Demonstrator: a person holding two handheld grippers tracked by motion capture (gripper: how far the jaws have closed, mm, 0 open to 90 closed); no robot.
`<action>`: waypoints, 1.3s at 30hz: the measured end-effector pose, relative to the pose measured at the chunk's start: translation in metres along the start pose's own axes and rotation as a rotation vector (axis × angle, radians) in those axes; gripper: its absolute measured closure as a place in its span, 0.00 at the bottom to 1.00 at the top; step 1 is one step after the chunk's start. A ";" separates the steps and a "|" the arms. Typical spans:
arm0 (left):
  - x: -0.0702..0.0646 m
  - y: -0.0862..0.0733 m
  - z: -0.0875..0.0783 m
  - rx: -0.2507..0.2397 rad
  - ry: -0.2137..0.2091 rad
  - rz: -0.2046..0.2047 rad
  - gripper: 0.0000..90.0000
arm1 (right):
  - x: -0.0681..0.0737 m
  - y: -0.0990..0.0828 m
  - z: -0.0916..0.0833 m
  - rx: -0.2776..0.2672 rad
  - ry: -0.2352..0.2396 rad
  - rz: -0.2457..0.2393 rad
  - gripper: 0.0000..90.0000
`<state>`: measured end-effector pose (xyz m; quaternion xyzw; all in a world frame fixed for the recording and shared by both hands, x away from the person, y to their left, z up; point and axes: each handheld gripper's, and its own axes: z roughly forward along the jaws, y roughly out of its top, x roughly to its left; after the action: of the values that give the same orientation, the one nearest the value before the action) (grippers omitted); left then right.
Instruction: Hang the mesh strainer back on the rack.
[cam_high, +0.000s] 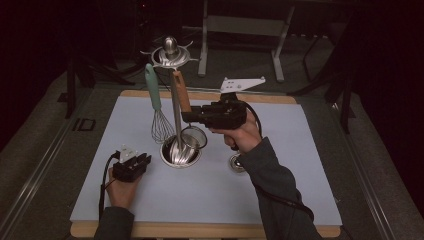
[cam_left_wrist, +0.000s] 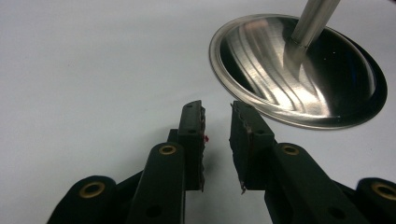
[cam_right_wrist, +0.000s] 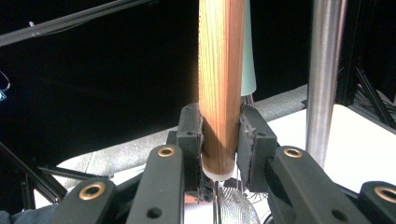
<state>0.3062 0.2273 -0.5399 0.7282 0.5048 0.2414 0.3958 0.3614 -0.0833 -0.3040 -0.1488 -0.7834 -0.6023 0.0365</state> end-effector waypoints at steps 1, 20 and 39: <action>0.000 0.000 0.000 0.000 0.000 0.000 0.83 | 0.000 0.001 0.001 0.003 0.003 -0.002 0.82; 0.000 0.000 0.000 0.001 0.001 0.002 0.82 | -0.012 0.000 -0.008 -0.040 0.005 0.070 0.78; 0.000 0.000 0.000 0.003 -0.001 0.004 0.82 | -0.011 0.005 0.001 0.017 -0.165 0.063 0.68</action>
<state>0.3064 0.2270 -0.5400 0.7298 0.5038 0.2410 0.3944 0.3732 -0.0835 -0.3023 -0.2224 -0.7838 -0.5797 -0.0080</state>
